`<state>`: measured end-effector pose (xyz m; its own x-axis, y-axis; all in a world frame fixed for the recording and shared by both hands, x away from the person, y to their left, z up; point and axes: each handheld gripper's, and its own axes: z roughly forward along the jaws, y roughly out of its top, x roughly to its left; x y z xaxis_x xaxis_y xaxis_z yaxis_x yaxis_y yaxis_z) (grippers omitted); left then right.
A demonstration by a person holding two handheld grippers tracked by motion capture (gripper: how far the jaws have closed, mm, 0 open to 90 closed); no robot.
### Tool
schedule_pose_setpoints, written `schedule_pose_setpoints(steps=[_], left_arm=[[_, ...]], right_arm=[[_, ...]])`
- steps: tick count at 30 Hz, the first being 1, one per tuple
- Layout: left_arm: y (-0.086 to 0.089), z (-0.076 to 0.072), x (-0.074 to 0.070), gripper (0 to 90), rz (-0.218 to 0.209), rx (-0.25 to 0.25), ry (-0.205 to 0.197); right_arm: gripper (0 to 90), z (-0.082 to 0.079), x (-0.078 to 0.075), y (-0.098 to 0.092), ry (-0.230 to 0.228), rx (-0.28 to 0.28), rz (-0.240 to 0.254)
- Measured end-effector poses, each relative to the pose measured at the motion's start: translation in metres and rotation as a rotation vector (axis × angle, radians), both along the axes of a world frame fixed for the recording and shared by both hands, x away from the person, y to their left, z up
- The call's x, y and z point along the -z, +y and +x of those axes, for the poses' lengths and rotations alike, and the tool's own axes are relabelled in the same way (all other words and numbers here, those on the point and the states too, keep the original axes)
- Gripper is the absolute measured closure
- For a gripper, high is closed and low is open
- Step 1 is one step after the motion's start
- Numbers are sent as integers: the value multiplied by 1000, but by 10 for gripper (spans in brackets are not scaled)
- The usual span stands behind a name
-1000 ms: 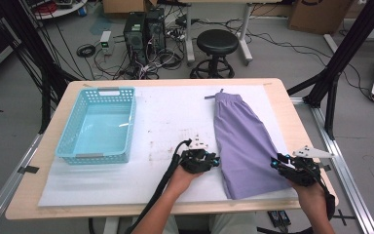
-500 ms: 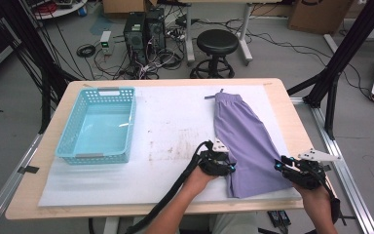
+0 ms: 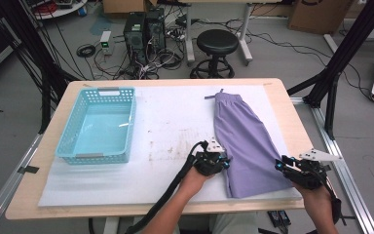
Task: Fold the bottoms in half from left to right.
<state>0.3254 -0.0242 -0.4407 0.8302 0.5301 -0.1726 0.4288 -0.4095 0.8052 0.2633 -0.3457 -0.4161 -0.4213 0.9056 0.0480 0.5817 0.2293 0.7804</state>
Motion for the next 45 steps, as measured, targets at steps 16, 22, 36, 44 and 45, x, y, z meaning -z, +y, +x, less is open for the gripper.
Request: schedule_pose_setpoints(steps=[16,22,36,44,45], left_arm=[[56,3,-3,663,47,-137,22],[49,12,-2,648,-21,-122,-15],[36,22,-4,887,19,-157,15],[48,20,-10,617,-21,-208,27],[49,20,-10,602,-29,-212,22]], right_arm=[[649,4,8,3,30,4,-6],[647,4,10,5,34,1,-3],[647,3,6,5,28,-5,-1],[648,0,9,0,37,10,4],[648,-1,9,-1,38,12,6]])
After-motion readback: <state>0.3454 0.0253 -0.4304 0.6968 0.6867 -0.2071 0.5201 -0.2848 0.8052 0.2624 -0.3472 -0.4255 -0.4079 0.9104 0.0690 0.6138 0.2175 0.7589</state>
